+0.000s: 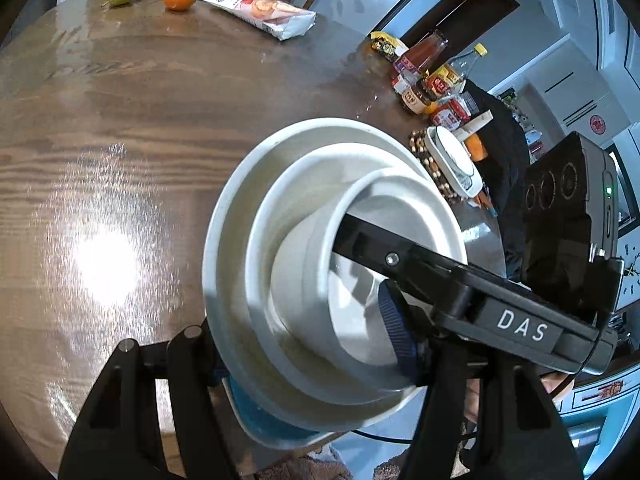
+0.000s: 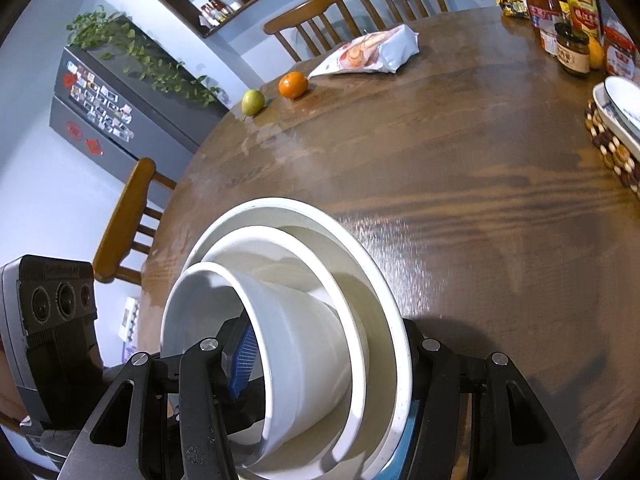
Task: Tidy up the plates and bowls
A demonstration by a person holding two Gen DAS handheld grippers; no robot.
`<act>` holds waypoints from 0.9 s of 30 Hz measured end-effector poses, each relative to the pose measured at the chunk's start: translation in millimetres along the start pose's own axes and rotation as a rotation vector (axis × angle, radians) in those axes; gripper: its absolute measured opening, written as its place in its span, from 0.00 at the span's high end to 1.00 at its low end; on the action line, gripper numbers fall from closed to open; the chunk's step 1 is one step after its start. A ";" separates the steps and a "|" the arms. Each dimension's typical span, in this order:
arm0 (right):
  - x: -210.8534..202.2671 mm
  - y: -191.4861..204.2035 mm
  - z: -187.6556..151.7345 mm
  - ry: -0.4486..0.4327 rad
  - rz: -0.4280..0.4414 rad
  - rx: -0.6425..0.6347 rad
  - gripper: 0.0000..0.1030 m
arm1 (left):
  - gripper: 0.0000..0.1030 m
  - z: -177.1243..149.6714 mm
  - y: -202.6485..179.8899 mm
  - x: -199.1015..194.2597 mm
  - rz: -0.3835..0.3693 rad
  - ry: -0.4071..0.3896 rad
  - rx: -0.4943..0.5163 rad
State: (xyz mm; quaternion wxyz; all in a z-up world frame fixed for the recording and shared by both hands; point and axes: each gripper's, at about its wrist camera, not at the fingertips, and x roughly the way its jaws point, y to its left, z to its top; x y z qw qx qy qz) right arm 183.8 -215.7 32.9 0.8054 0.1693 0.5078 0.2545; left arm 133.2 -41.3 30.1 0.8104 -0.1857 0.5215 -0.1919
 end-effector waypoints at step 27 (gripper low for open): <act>1.5 -6.9 -48.2 0.027 -0.008 0.007 0.45 | 0.40 -41.7 2.9 9.1 0.000 0.064 -0.010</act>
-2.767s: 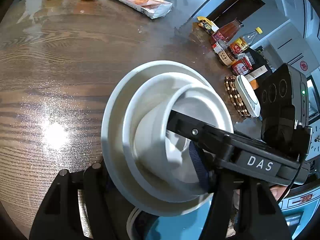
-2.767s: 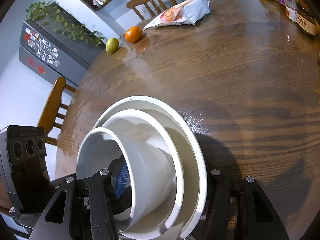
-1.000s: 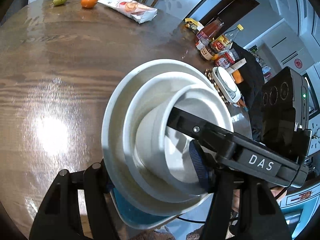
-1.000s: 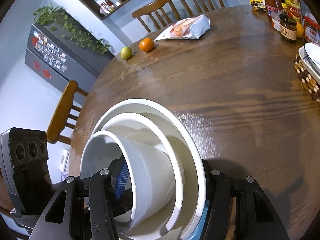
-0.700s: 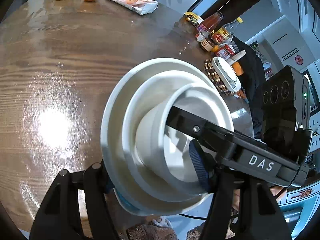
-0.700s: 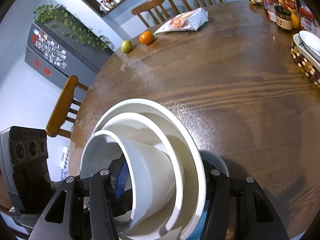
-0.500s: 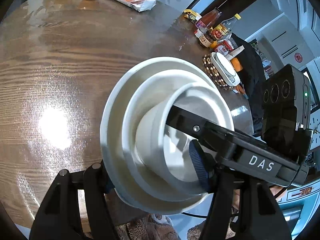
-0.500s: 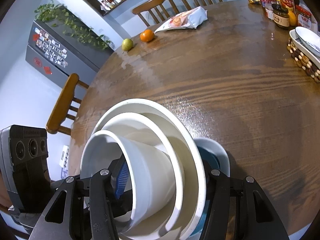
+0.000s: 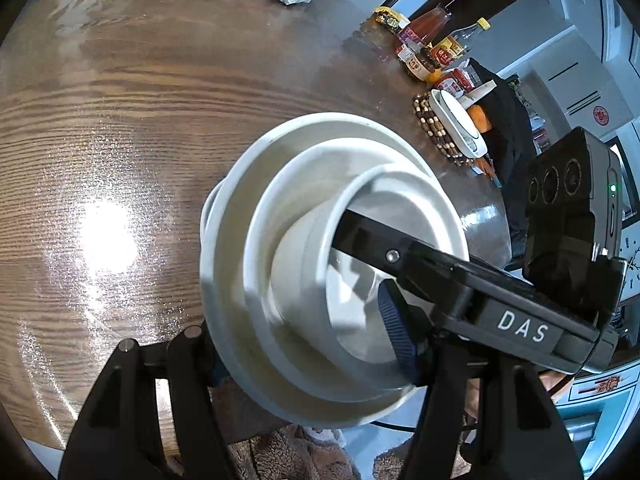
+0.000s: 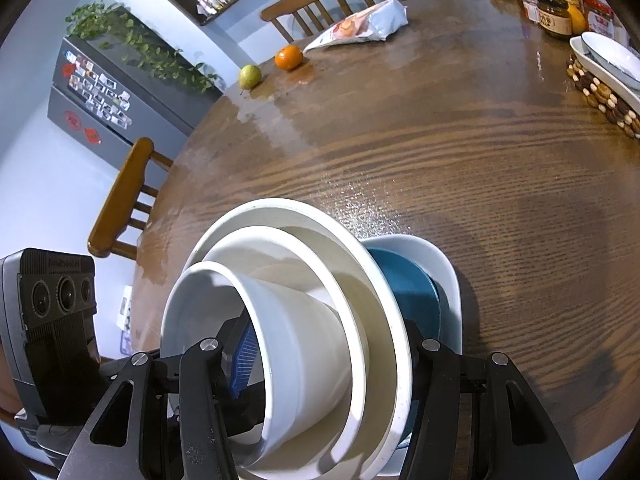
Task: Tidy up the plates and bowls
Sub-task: 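Lower the nested bowls onto the teal plate and open the right gripper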
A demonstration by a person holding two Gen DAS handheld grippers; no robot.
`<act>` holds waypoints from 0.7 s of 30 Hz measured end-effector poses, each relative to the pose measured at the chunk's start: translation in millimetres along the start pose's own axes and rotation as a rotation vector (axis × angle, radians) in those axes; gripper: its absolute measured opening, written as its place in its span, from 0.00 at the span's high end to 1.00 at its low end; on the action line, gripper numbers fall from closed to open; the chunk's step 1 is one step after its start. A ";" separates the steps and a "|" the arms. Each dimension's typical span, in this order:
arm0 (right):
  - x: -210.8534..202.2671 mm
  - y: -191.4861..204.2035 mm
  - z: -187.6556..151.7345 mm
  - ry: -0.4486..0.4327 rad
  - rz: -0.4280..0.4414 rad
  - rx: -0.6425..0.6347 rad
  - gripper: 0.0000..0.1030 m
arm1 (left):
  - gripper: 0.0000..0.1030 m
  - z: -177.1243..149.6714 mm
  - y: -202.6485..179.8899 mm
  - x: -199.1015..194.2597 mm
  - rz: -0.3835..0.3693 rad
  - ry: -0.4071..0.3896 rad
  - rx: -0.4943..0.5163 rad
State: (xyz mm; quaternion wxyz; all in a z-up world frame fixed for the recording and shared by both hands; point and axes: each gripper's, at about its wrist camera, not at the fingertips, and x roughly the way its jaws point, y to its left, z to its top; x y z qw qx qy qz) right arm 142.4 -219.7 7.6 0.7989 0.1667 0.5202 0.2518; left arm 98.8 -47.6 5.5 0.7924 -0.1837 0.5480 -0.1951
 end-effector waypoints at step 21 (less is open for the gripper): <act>2.8 -15.3 -0.9 0.040 -0.066 0.007 0.44 | 0.41 6.3 -3.5 17.8 0.022 0.015 0.003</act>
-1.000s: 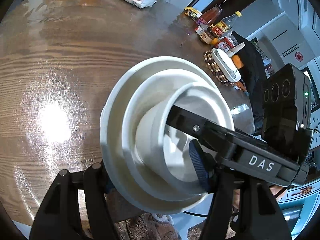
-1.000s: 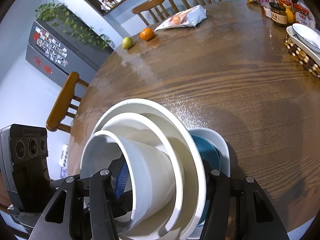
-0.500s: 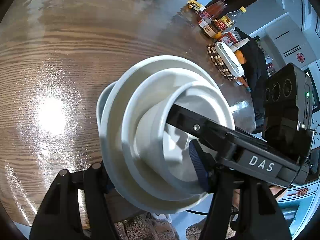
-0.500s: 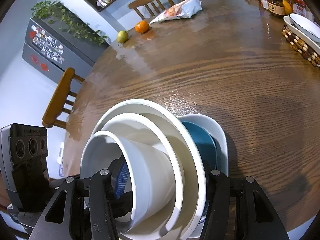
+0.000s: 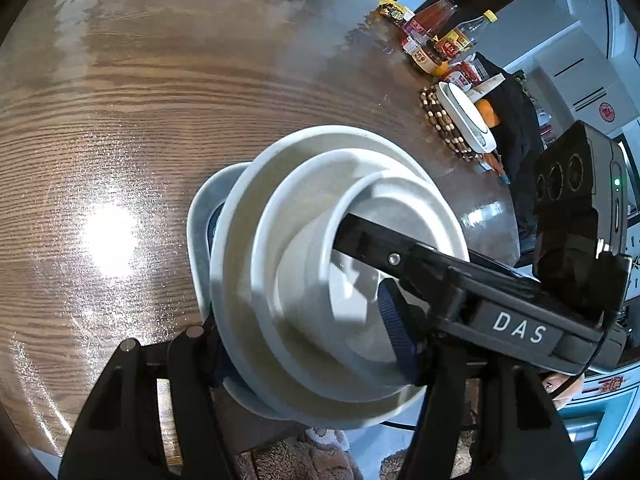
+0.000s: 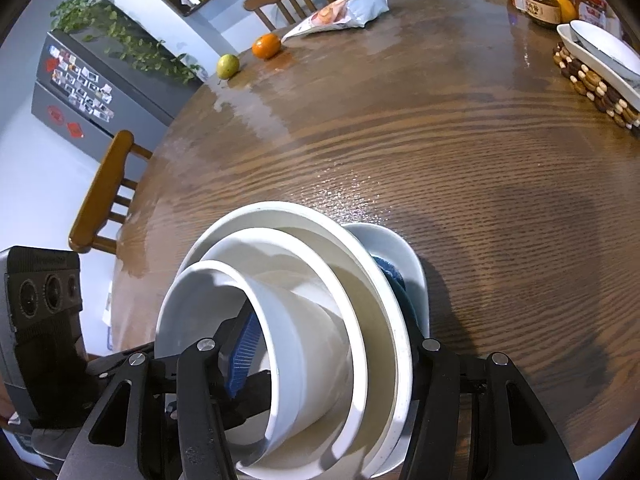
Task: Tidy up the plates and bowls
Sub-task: 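Lower the nested bowls onto the teal plate and open the right gripper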
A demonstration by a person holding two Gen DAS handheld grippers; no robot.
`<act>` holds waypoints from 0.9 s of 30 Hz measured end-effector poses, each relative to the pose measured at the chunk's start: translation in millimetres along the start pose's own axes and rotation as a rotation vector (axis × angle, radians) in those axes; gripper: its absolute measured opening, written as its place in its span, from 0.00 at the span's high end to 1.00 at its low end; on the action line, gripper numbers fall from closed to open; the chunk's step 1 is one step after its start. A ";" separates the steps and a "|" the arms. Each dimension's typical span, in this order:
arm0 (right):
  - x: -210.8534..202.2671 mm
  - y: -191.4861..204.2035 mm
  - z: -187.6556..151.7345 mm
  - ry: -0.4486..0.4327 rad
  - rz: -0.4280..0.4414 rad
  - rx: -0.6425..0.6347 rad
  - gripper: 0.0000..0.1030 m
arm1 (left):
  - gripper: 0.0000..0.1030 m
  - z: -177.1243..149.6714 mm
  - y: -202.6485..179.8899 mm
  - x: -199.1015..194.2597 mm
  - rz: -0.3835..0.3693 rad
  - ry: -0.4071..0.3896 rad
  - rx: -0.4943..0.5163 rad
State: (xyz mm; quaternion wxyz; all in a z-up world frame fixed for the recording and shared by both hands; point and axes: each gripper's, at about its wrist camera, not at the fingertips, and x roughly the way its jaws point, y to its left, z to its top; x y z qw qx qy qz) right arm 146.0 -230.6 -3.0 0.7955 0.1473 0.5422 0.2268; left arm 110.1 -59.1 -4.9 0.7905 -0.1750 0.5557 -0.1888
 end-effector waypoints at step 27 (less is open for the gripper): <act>-22.2 14.5 0.9 -0.116 -0.152 -0.084 0.30 | 0.31 -8.8 -12.5 -23.7 0.112 -0.131 0.101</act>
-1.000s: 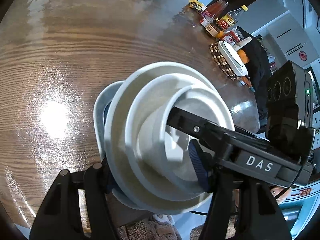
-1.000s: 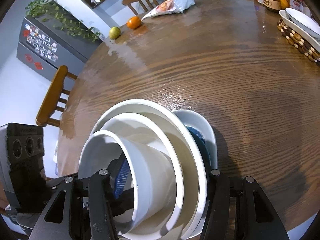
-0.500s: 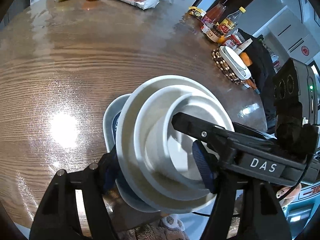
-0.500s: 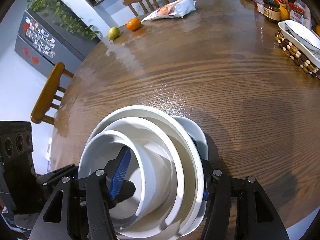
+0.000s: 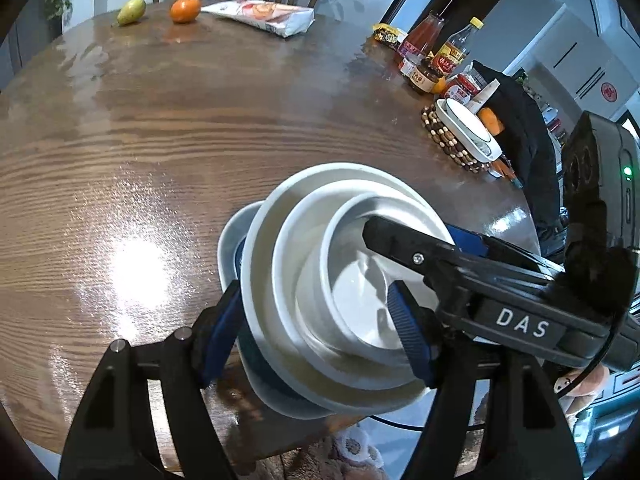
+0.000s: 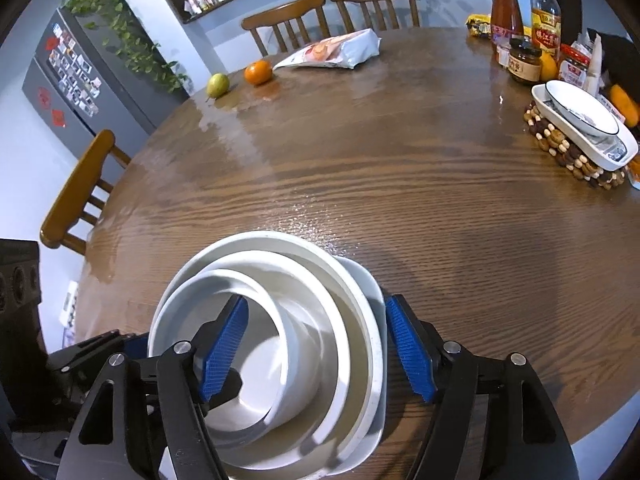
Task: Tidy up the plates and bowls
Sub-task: 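Lower the nested bowls onto the teal plate and open the right gripper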
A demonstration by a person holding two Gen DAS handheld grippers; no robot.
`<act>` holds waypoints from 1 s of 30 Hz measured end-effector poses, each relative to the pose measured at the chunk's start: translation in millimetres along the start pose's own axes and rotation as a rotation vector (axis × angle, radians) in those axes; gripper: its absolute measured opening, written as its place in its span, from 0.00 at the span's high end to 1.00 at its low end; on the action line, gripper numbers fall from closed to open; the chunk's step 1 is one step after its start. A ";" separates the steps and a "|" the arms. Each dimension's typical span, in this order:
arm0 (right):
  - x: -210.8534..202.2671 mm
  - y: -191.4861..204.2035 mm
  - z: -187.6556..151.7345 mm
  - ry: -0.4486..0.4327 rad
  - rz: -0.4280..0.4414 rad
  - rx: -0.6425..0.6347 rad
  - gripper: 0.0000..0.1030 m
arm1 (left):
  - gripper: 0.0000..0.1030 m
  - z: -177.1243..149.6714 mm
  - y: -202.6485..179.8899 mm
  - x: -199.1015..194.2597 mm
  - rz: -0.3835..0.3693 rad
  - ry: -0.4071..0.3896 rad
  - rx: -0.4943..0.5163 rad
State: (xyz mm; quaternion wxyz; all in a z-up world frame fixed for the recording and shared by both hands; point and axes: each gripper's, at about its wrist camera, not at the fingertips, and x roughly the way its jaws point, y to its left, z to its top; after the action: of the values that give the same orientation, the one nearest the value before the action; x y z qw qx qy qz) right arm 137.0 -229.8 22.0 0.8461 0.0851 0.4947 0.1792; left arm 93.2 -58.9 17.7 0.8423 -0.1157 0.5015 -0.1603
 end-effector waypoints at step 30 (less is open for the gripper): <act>-12.6 5.3 2.9 -0.052 0.004 -0.010 0.30 | 0.30 1.9 -8.0 -18.7 -0.026 -0.033 0.036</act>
State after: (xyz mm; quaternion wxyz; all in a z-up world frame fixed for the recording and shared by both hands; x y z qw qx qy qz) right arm 132.8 -229.7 35.3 0.8586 0.0866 0.4717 0.1811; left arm 85.3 -59.0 36.5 0.8502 -0.1098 0.4830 -0.1785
